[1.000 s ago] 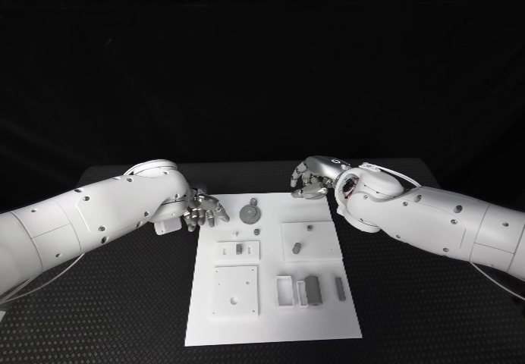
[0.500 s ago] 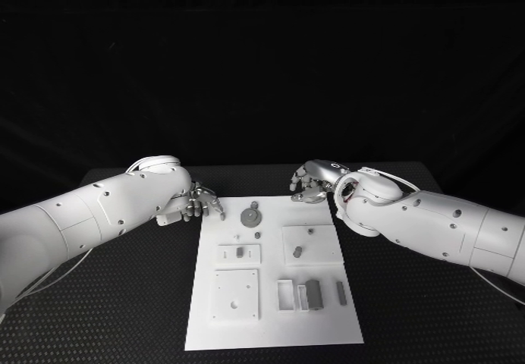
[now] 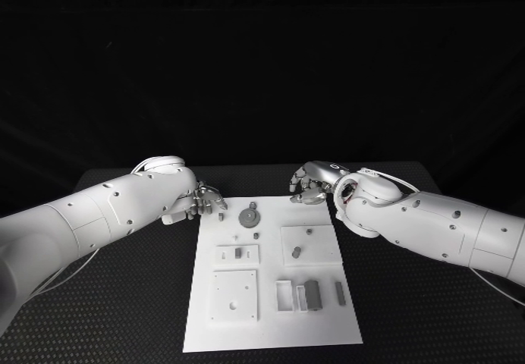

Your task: Assemble the parts on the task board

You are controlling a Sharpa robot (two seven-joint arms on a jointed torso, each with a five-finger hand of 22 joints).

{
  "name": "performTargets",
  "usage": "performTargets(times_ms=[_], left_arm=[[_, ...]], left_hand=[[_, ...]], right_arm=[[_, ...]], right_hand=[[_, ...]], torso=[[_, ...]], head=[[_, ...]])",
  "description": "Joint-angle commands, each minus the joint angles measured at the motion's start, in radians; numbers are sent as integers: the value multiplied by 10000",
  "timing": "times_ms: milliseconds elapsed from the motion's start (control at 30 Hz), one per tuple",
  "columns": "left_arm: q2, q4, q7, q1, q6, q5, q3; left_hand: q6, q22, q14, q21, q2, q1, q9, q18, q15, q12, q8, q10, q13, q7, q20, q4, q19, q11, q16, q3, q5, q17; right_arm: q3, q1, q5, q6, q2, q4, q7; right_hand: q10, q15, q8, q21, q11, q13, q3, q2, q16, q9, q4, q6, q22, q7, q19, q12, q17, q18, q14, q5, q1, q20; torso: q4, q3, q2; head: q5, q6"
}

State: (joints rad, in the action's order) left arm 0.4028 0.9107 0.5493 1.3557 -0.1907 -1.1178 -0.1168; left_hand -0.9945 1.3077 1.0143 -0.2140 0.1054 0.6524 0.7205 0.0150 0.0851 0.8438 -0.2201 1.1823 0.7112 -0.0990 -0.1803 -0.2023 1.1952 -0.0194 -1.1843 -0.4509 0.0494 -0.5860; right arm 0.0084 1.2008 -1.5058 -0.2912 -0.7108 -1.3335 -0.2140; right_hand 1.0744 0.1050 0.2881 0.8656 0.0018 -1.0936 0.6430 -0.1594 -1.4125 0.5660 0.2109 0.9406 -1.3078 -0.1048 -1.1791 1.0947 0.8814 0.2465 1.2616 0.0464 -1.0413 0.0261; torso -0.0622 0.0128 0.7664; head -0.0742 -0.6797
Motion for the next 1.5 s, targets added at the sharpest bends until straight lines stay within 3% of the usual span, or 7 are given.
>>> performTargets(times_ms=[33,533,1233,1500], left_arm=[[-92,-75,-185,-48,-179,-84,0],[-300,-386,-279,-95,-470,-199,-1],[-393,-521,-477,-200,-469,-199,0],[-417,-545,-539,-222,-446,-183,0]], left_hand=[[32,177,-78,49,14,57,-12,38,-6,6,48,-54,-8,29,-7,29,-34,36,-11,-58,-2,17],[-90,212,-106,62,-307,480,3,17,-26,44,-20,-76,-8,57,12,-300,-26,12,-73,-109,2,57],[-143,215,-119,68,-411,675,-4,8,-40,56,-43,-81,-21,69,23,-563,-23,1,-103,-32,2,93],[-155,215,-118,70,-580,747,-12,8,-43,63,-45,-74,-30,71,26,-647,-17,-1,-118,-15,2,112]], right_arm=[[5,-4,-48,91,-8,-31,-4],[6,-3,-67,104,-2,-58,-21],[6,-2,-69,128,5,-65,-38],[6,-2,-69,141,7,-62,-41]], right_hand=[[-36,-14,-30,-38,27,17,9,-92,57,14,-68,27,-150,-122,1,-41,-12,152,-67,20,-19,79],[-38,-14,-34,-39,28,18,15,-102,57,18,-85,25,-150,-122,0,-42,-12,152,-68,20,-23,81],[-39,-15,-39,-41,28,18,22,-115,56,24,-107,24,-151,-123,-1,-41,-11,152,-68,20,-28,83],[-40,-15,-41,-41,28,18,24,-118,56,26,-114,24,-152,-123,-2,-41,-11,152,-68,20,-32,84]], torso=[[1,-7,-1],[-10,-11,-21],[-19,-8,-25],[-12,-3,-21]], head=[[-51,-57],[-116,-146],[-148,-208],[-149,-223]])
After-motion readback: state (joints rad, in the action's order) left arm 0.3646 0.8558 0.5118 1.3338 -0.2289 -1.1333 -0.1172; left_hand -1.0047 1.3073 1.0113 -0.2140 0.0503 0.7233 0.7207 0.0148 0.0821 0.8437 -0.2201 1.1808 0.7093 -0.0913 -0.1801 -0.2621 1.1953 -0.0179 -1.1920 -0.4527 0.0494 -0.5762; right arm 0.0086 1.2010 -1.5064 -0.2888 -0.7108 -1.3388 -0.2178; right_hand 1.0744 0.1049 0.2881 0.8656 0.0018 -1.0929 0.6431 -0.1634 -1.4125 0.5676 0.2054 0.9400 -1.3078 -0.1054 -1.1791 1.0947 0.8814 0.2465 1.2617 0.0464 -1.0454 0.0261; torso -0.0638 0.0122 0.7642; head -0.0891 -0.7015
